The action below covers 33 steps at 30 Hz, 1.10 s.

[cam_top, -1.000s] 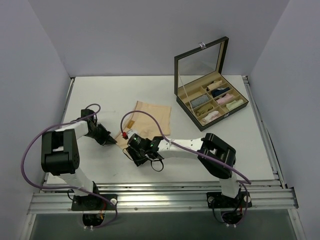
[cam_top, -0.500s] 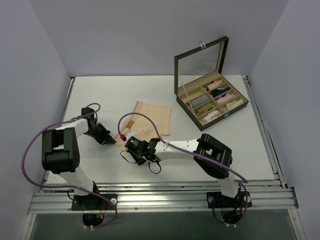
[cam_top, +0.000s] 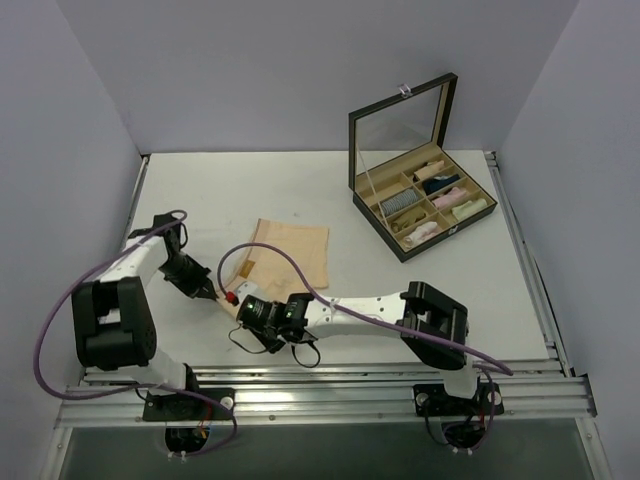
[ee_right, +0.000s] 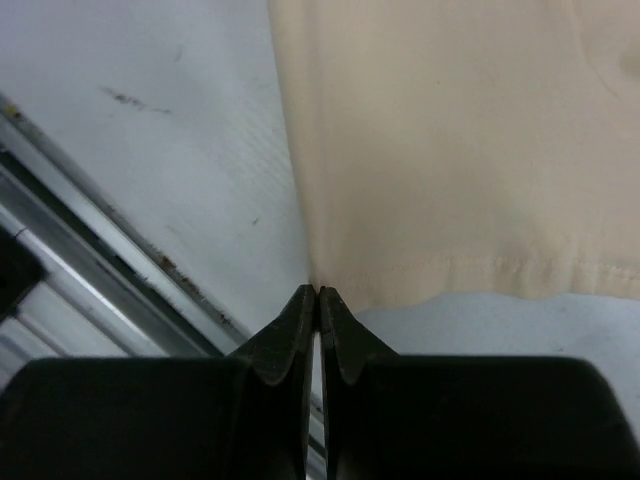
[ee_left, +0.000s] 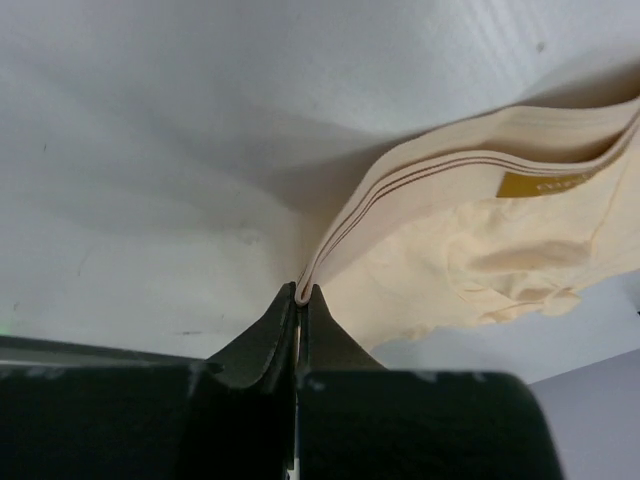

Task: Roll the underwear
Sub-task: Fold the underwear

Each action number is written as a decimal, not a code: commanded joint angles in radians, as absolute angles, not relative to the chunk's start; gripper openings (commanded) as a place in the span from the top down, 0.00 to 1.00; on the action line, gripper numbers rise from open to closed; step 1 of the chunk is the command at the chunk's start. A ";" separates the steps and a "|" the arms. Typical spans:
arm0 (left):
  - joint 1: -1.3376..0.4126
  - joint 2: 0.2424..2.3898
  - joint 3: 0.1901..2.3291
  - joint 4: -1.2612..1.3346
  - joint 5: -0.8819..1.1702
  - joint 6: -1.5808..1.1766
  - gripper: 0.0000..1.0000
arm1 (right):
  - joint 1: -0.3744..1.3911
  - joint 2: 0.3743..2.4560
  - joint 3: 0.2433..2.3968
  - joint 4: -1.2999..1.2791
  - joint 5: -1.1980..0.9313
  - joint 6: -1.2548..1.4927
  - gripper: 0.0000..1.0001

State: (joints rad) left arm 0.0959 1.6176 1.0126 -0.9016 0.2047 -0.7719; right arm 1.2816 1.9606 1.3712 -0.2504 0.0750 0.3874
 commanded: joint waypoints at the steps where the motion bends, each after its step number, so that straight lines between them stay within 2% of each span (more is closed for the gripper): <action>1: 0.106 1.476 0.960 -0.982 0.192 -0.827 0.98 | 1.319 1.882 1.391 -0.330 0.080 0.428 1.00; 9: 0.104 1.215 0.908 -1.118 0.149 -0.856 0.98 | 1.362 1.815 1.442 -0.382 0.098 0.472 1.00; 18: 0.106 1.143 1.031 -1.281 0.069 -0.897 0.98 | 1.394 1.787 1.493 -0.417 0.136 0.503 1.00; 24: 0.106 1.170 1.065 -1.224 0.120 -1.006 0.98 | 1.359 1.792 1.565 -0.449 0.181 0.450 1.00; 33: 0.106 1.273 1.104 -1.080 0.201 -1.112 0.98 | 1.200 1.795 1.591 -0.427 0.146 0.344 1.00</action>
